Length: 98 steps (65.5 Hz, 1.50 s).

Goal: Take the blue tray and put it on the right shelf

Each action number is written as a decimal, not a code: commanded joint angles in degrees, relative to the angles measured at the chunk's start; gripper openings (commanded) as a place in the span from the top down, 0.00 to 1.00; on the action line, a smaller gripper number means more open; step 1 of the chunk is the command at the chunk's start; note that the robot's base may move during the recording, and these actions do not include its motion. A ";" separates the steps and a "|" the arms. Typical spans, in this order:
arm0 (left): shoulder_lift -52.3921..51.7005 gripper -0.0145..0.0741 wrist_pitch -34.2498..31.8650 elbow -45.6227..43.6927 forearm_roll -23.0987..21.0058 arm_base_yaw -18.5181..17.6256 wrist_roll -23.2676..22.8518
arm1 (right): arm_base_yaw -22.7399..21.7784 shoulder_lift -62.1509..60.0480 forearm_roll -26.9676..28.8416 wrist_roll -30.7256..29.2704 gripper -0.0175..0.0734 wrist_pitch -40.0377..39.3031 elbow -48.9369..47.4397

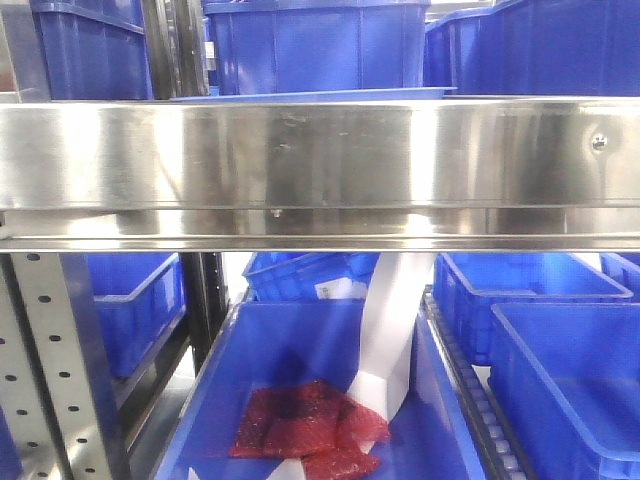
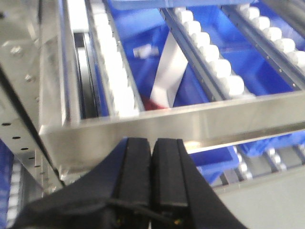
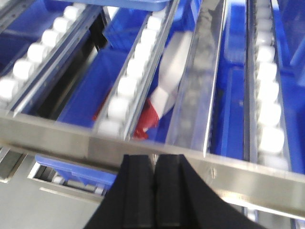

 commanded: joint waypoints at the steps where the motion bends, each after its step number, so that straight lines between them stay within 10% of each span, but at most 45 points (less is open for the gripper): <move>1: -8.40 0.89 -11.04 5.58 -0.98 -0.53 -0.03 | 0.04 -6.11 -1.84 -1.87 0.75 -11.10 6.15; 19: -28.61 0.89 -25.12 21.42 2.95 -0.53 0.92 | 0.04 -27.69 -3.66 -2.41 0.75 -23.90 27.70; 70: -33.72 0.89 -26.10 23.27 3.54 -0.12 0.92 | 0.04 -37.63 -4.76 -2.41 0.75 -31.02 28.02; 84: -36.56 0.89 -19.80 25.53 3.25 11.29 0.92 | 0.04 -37.63 -4.76 -2.36 0.75 -30.98 28.02; 98: -44.35 0.89 -28.38 38.20 3.25 19.80 0.92 | 0.04 -37.63 -4.76 -2.36 0.75 -30.98 28.02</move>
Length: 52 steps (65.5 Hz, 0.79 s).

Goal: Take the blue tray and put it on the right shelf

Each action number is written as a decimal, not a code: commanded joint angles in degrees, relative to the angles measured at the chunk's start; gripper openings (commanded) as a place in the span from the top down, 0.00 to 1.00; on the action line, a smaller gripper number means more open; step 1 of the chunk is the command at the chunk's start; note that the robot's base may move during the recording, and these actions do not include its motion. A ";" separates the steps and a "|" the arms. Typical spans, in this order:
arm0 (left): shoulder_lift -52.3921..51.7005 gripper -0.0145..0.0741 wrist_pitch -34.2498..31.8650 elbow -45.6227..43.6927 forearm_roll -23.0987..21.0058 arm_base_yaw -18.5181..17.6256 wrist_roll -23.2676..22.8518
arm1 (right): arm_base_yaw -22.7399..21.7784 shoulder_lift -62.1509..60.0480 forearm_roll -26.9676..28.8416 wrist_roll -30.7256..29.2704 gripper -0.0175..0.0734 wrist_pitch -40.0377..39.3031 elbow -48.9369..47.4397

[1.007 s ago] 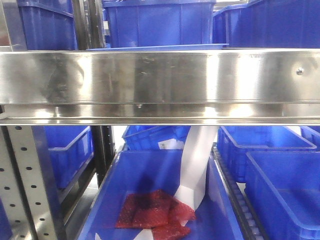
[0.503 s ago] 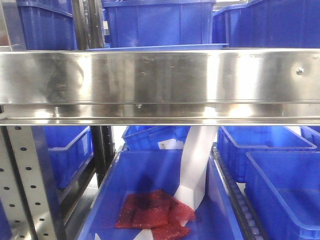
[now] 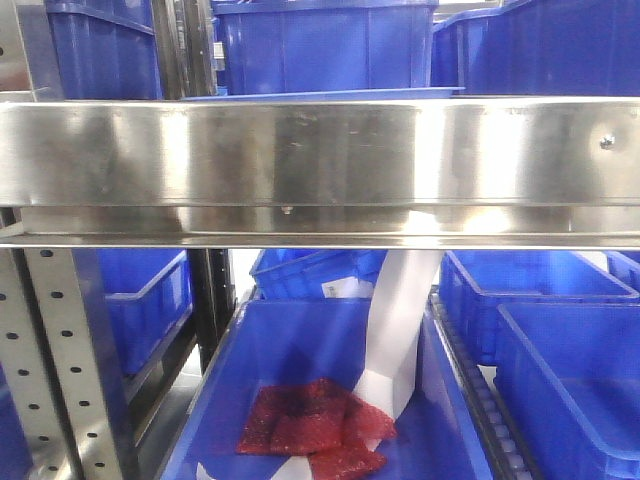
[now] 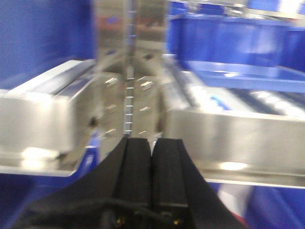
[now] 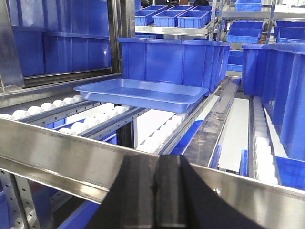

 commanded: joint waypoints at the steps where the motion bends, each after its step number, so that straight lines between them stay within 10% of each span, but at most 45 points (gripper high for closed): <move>1: -2.04 0.89 -8.89 3.59 -0.64 2.16 0.30 | 0.04 0.39 -1.03 -0.62 0.75 -5.50 -1.70; 10: -4.33 0.89 -16.64 11.73 -0.77 2.87 0.30 | 0.04 0.39 -1.03 -0.62 0.75 -5.50 -1.70; 52: -4.21 0.89 -12.81 11.29 -1.83 2.87 0.30 | 0.04 0.39 -1.03 -0.62 0.75 -5.50 -1.70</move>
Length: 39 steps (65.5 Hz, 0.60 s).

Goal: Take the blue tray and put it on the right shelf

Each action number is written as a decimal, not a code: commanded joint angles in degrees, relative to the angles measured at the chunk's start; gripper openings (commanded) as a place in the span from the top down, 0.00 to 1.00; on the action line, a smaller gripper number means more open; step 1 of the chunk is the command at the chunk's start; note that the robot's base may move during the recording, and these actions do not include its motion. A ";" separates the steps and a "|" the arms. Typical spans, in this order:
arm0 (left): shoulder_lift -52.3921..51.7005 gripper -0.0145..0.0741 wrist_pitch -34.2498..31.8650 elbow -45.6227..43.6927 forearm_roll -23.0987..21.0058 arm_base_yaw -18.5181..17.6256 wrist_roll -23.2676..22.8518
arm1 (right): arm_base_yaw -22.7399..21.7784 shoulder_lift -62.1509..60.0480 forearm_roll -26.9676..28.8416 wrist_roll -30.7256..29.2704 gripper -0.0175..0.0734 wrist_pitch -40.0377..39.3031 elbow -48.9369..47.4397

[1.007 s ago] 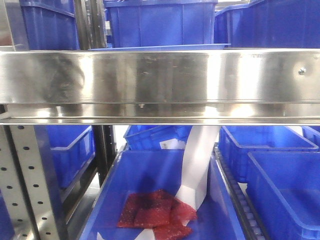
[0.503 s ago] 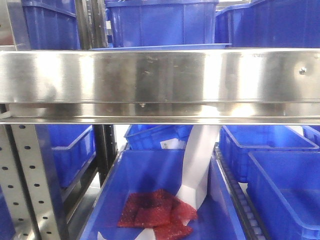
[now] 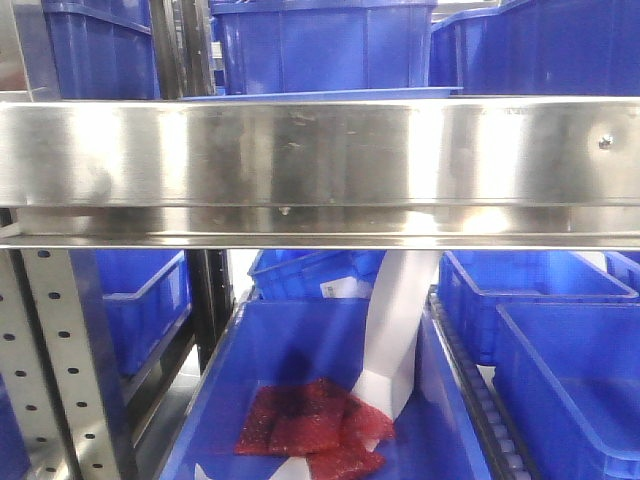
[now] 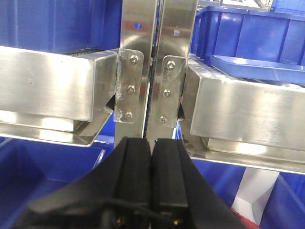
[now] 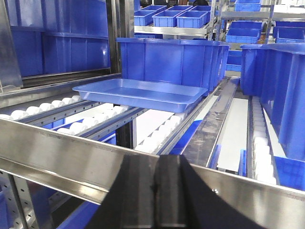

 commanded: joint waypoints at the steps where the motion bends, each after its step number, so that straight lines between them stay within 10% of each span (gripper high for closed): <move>1: -0.74 0.89 -5.43 1.70 -0.54 0.07 0.30 | 0.04 0.39 -1.03 -0.62 0.75 -5.42 -1.70; 24: -0.74 0.89 -5.43 1.70 -0.54 0.07 0.30 | -0.33 0.39 -0.13 -0.80 0.75 -5.82 -1.51; 39: -0.74 0.89 -5.43 1.70 -0.54 0.07 0.30 | -13.71 -0.37 17.65 -20.38 0.75 -3.70 0.02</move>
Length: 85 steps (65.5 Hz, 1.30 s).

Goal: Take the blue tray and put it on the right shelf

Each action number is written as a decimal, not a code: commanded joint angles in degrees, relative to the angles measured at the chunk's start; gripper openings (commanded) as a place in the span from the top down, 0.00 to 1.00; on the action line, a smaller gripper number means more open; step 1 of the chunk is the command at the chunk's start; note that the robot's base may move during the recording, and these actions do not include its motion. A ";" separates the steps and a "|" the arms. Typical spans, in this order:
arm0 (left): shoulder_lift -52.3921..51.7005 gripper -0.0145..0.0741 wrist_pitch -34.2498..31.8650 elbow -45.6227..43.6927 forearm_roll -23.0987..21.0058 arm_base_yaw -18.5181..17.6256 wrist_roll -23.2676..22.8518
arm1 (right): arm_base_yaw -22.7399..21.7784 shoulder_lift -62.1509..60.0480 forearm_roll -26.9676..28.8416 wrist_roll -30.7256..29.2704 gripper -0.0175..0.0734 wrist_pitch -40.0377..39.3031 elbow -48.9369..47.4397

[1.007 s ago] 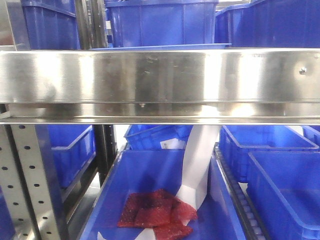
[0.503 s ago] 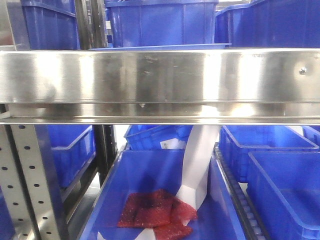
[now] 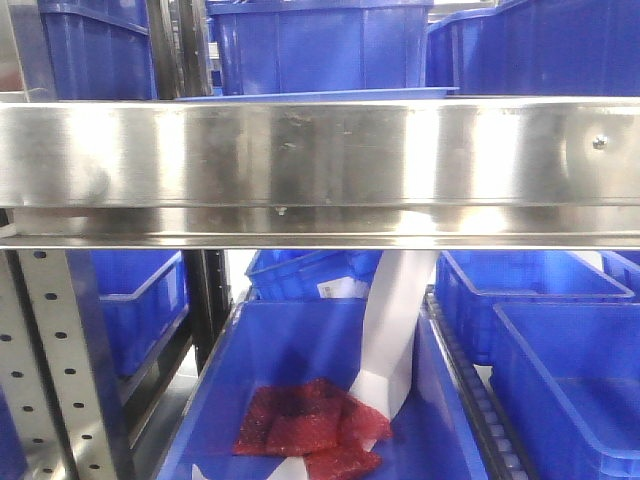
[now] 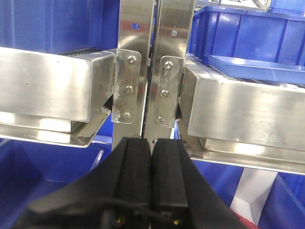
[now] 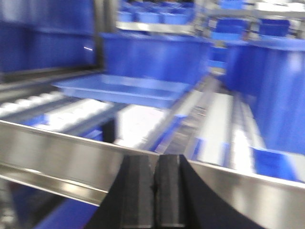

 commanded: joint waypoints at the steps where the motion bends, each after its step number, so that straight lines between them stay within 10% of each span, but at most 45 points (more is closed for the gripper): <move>1: -0.74 0.89 -5.43 1.70 -0.46 0.07 0.30 | -5.67 -0.31 5.57 -6.75 0.75 -4.46 -0.51; 18: -0.74 0.89 -5.43 1.70 -0.46 0.07 0.30 | -15.32 -9.01 5.71 -6.96 0.75 -6.46 9.56; 85: -0.74 0.89 -5.43 1.70 -0.46 0.07 0.30 | -15.49 -12.47 5.71 -6.96 0.75 -12.45 16.89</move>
